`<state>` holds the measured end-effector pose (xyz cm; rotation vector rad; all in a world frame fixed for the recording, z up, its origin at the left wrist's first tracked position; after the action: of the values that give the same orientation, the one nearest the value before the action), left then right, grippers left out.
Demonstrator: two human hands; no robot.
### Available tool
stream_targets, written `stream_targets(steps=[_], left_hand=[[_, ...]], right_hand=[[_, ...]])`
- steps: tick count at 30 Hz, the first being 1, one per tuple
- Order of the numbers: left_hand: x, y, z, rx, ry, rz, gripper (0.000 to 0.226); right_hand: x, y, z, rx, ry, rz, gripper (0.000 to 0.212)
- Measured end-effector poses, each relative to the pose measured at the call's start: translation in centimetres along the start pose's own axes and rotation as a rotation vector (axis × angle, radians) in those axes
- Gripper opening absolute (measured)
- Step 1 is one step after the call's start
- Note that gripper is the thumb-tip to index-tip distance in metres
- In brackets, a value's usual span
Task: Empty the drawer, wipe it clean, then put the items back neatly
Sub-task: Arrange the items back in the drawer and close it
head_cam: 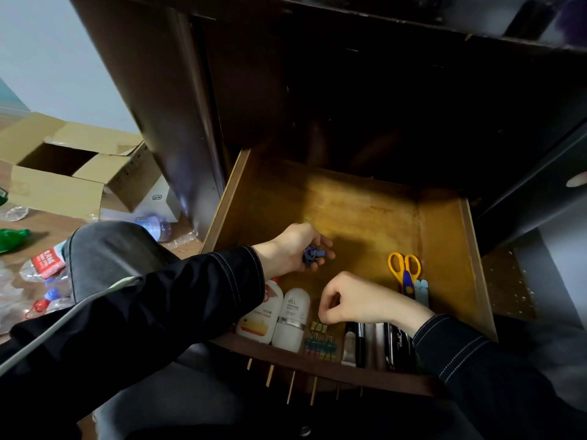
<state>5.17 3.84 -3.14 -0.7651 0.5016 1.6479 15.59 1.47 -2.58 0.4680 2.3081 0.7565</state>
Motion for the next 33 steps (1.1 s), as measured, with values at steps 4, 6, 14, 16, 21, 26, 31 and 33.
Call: stream_targets(steps=[4, 6, 14, 16, 21, 26, 31, 33], left_hand=[[0.0, 0.0, 0.0, -0.015, 0.015, 0.006, 0.026], [-0.1, 0.0, 0.0, -0.032, 0.022, 0.001, 0.027], [-0.2, -0.1, 0.0, -0.062, 0.026, -0.017, 0.027], [-0.3, -0.1, 0.0, -0.069, 0.027, -0.016, 0.027], [-0.6, -0.2, 0.1, -0.085, 0.021, -0.031, 0.031], [-0.7, -0.3, 0.2, -0.124, 0.025, -0.049, 0.032], [-1.1, -0.8, -0.2, -0.106, 0.049, -0.097, 0.033], [-1.5, -1.4, -0.5, -0.098, 0.079, -0.144, 0.032]], right_hand=[[0.3, -0.9, -0.7, -0.033, 0.02, -0.038, 0.01], [0.4, -1.3, -0.8, -0.049, 0.024, -0.046, 0.01], [0.5, -1.8, -0.4, -0.118, 0.003, -0.079, 0.01], [0.4, -1.8, -0.4, -0.131, 0.002, -0.08, 0.01], [0.2, -1.7, -0.6, -0.146, -0.014, -0.093, 0.013], [-0.5, 3.6, 1.4, -0.11, -0.135, 0.178, 0.024], [-2.1, 8.5, 1.7, 0.0, -0.102, 0.609, 0.009], [-1.8, 8.3, 0.7, 0.013, -0.042, 0.607, 0.006]])
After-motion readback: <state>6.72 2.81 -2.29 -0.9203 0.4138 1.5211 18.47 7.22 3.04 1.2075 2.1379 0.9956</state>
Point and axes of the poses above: each hand's wrist, its own x-axis towards the middle knuckle, its own y-axis out of the back of the hand, z = x × y, the point moved 9 cm from there along x, towards the middle knuckle, and after that the axes turned 4 degrees about z, right-handed, at the moved point
